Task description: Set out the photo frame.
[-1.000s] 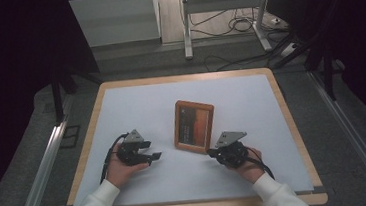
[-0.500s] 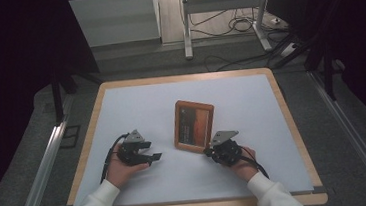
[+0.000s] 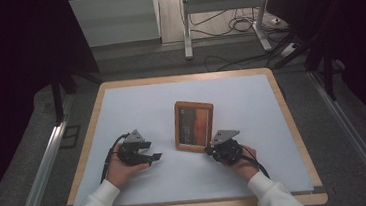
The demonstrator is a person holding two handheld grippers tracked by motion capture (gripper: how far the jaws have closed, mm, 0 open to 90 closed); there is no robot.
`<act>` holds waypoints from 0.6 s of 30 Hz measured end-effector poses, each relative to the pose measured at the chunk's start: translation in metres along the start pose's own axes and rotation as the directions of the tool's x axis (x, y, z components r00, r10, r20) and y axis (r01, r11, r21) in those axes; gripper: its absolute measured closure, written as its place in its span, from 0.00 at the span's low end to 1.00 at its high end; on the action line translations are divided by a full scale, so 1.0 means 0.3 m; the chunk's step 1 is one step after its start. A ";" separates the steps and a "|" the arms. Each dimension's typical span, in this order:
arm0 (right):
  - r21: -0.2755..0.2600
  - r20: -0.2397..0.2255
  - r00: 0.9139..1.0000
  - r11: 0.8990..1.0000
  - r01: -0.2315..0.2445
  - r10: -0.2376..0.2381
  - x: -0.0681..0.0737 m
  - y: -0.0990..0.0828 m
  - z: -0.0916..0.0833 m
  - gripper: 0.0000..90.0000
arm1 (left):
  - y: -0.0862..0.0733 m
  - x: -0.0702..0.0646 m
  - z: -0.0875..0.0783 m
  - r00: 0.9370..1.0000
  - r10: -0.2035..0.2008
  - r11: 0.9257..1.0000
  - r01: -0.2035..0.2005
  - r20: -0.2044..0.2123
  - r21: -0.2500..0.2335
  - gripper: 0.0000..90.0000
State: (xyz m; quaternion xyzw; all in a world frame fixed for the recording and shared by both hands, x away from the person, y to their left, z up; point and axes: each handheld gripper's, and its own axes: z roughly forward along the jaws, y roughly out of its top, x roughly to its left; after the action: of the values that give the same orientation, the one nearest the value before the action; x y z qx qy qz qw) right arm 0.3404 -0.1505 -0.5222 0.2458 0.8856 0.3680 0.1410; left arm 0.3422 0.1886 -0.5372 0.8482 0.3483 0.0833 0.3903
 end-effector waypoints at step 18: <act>-0.001 0.038 0.999 1.000 -0.022 0.022 -0.033 -0.013 -0.008 1.00 | -0.001 0.003 0.001 1.000 -0.002 1.000 0.002 0.000 0.004 0.35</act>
State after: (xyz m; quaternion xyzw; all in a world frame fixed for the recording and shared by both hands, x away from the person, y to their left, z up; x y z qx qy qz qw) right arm 0.3464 -0.1598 -0.5227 0.2625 0.8798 0.3653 0.1536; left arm 0.3428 0.1892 -0.5376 0.8486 0.3493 0.0820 0.3888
